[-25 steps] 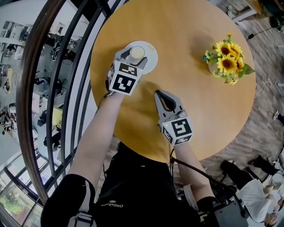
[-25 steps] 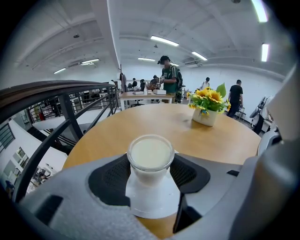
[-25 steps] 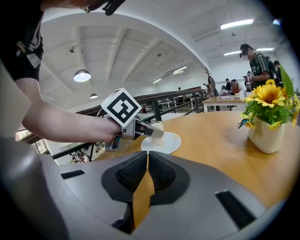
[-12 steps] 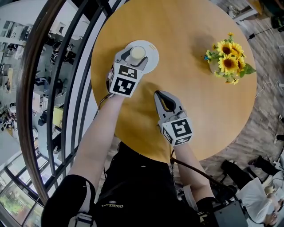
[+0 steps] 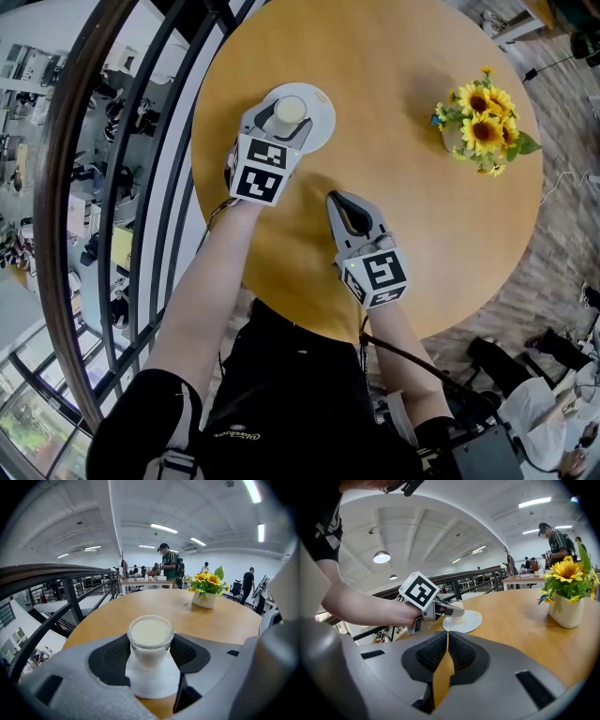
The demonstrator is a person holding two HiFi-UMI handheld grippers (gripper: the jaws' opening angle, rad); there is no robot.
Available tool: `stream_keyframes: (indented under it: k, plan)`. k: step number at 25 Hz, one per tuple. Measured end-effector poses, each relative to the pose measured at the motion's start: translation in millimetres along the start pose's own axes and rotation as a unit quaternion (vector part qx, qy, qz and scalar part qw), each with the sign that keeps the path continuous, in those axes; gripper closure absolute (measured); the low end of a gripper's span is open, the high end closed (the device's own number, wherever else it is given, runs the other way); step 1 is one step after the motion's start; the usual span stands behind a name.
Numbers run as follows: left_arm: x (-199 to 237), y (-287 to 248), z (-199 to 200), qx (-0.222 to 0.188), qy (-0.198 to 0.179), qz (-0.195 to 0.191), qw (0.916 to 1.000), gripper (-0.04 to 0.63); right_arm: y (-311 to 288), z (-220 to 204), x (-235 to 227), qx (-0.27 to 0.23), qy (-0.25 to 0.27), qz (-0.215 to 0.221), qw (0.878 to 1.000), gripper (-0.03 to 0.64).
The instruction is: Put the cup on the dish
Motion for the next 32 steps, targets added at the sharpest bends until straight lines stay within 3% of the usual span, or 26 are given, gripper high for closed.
stream_keyframes:
  k: [19, 32]
  plan:
    - [-0.3, -0.6, 0.1, -0.018, -0.002, 0.003, 0.9998, 0.328, 2.6, -2.5, -3.6, 0.001, -0.004, -0.003, 1.0, 0.607]
    - [-0.3, -3.1, -2.0, -0.017, 0.007, -0.004, 0.9998, 0.288, 2.2, -5.2, -6.1, 0.004, -0.003, -0.007, 1.0, 0.607]
Point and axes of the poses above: the fingertips, and each gripper's own axes: y backward along the fingers, x to its left, z out of its top, the point moved 2 cm from there along y, backward along the fingers, and after that the axes turned 15 degrees about -z, right-handed, at the moved point
